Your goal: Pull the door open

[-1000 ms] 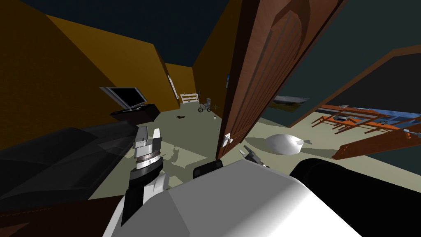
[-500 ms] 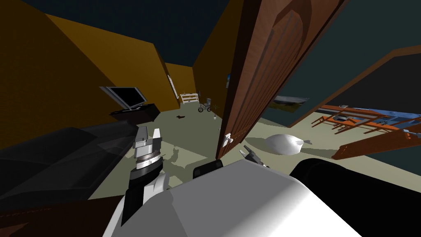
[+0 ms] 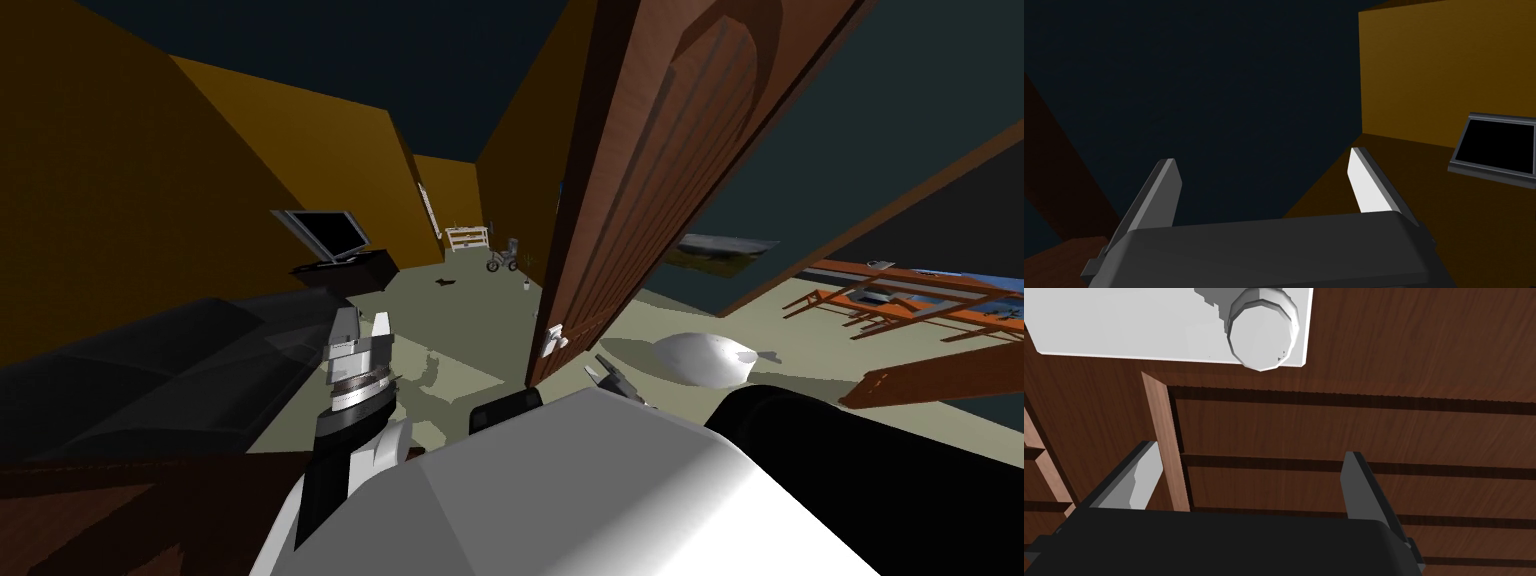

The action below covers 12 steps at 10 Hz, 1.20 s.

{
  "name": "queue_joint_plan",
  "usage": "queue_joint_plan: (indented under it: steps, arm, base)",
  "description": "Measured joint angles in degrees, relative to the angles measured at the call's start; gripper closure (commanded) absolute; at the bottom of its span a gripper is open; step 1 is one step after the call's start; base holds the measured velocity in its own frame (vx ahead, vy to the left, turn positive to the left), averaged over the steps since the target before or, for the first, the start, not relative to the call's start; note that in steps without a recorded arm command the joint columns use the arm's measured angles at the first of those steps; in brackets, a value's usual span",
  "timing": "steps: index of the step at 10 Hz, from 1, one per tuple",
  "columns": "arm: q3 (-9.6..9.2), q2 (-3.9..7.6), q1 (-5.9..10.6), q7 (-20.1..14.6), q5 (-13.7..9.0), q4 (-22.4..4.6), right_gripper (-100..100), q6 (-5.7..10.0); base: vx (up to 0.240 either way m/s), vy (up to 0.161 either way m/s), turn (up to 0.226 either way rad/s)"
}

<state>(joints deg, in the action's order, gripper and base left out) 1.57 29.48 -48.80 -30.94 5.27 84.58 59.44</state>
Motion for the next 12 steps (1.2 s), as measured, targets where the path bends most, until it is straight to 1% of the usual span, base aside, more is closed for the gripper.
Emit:
queue_joint_plan:
  steps: [3,8,11,12]
  arm:
    - [0.69,-0.76,-1.35,0.5,-0.7,0.1,-100,0.51]
    - [0.80,-0.87,-1.44,0.5,-0.8,0.0,-100,0.64]
    - [0.80,-0.87,-1.44,0.5,-0.8,0.0,-100,0.63]
    - [0.80,-0.87,-1.44,0.5,-0.8,0.0,-100,0.63]
  base:
    - [-0.008,-0.011,0.033]
    - [0.002,0.005,-0.010]
    - [-0.006,-0.008,0.024]
    - [-0.042,-0.035,0.170]
